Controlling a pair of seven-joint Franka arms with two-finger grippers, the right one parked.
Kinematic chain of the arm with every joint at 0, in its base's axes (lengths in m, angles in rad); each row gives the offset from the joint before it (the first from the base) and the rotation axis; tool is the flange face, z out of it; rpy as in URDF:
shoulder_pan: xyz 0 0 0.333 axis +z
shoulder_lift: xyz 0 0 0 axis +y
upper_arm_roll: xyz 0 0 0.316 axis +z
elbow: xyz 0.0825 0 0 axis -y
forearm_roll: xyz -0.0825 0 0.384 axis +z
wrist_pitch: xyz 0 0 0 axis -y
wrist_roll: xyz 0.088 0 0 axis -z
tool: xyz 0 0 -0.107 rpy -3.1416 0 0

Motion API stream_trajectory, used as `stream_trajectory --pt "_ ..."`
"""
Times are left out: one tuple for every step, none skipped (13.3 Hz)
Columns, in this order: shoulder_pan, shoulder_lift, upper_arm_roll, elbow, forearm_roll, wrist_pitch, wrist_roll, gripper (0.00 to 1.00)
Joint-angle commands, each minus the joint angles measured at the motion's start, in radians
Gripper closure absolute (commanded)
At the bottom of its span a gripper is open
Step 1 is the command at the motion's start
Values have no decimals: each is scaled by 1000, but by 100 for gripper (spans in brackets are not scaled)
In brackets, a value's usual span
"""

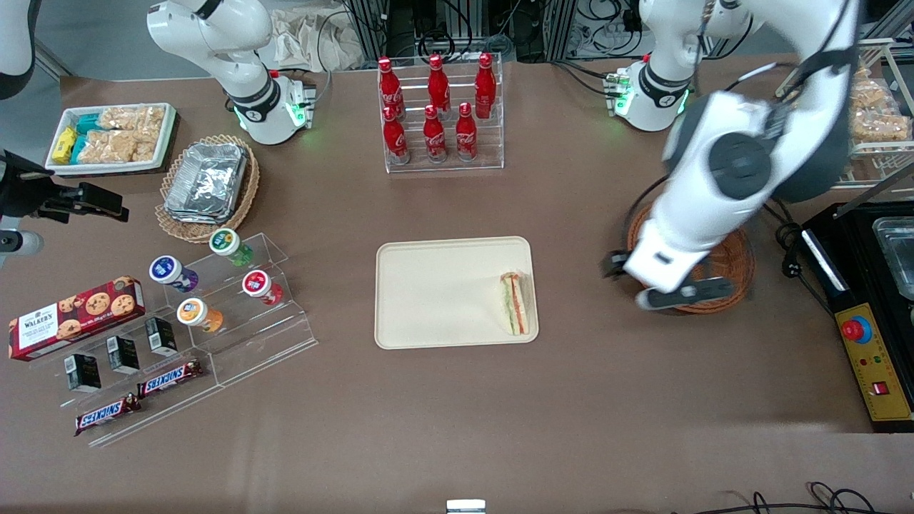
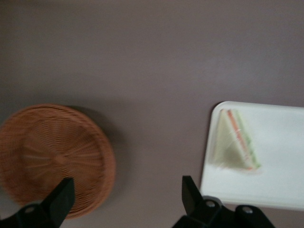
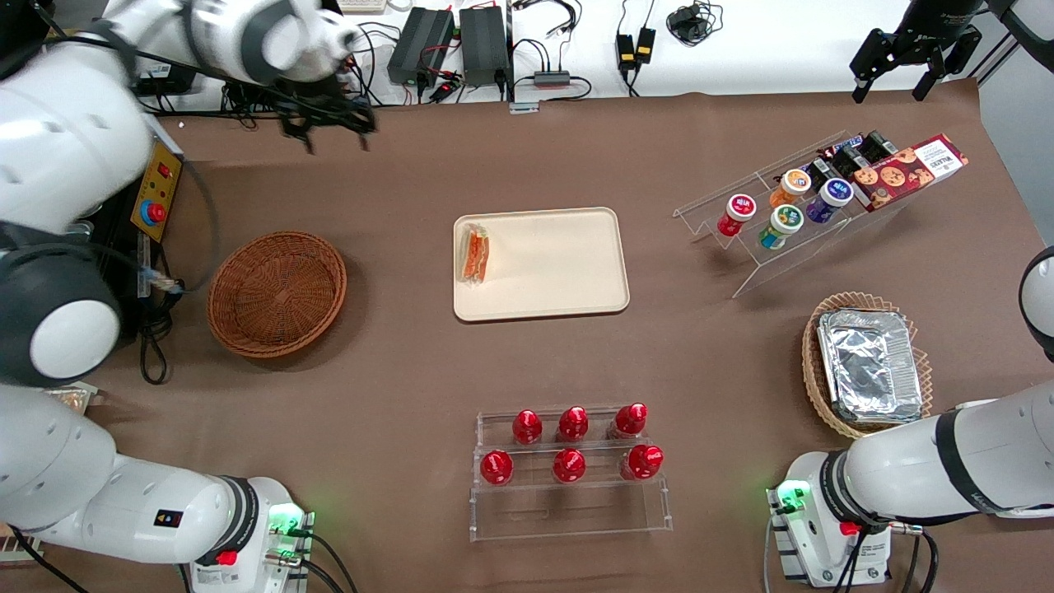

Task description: Place sandwich from basket to tray

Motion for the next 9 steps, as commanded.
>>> stream_trajectory --pt "11 -117 125 -103 -41 -12 222 0" --pt "14 -152 180 -147 -47 0 312 0" --pt "14 -168 235 -164 -49 3 389 0" --pt "16 -168 261 -165 -46 0 426 0" --pt "16 -167 281 -159 -34 0 431 0" --pt "16 -162 304 -142 -29 -8 437 0" --pt "19 -148 320 -119 -25 -23 454 0" --pt "42 -134 322 -97 -26 -41 526 0" --pt "63 -130 322 -80 -34 -52 577 0"
